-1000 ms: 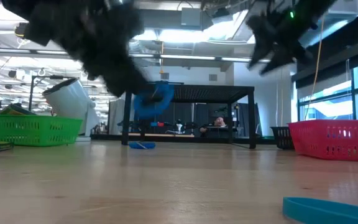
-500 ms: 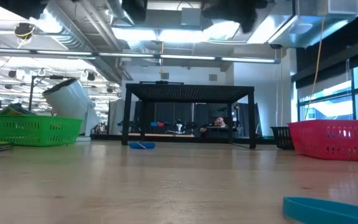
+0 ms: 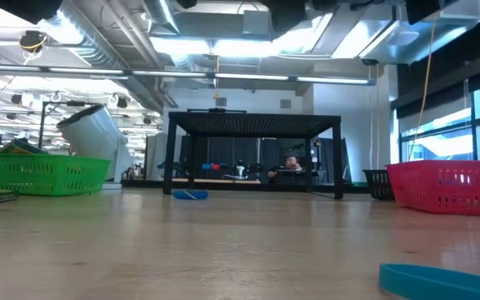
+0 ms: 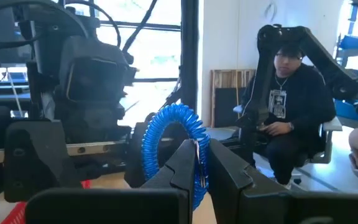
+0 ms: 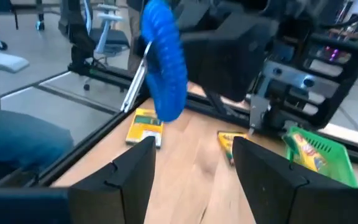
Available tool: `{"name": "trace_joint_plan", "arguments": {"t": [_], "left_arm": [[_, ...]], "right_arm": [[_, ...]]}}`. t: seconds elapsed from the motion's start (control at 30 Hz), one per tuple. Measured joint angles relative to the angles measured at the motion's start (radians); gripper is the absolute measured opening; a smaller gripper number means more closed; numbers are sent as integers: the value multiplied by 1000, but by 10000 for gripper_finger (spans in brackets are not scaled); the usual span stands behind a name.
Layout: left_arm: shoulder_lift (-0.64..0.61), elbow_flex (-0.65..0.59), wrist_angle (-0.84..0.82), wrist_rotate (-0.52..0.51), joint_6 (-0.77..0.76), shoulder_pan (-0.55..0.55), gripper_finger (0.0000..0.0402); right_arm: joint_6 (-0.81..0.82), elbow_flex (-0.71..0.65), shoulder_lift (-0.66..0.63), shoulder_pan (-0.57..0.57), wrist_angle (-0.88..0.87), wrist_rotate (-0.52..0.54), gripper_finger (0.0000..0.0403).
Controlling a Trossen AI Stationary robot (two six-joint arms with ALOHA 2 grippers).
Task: Pick & Place Office Desk Supplies
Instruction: Put the blue spring keychain into the orange bin
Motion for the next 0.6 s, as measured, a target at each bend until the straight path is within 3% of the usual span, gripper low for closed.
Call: {"name": "trace_joint_plan", "arguments": {"t": [0.3,0.6], "left_arm": [[0,0,-22,-13,47,0,24],[0,0,-29,-15,48,0,24]], "right_arm": [[11,0,0,0,65,-196,215],[20,0,0,0,148,-207,215]]}}
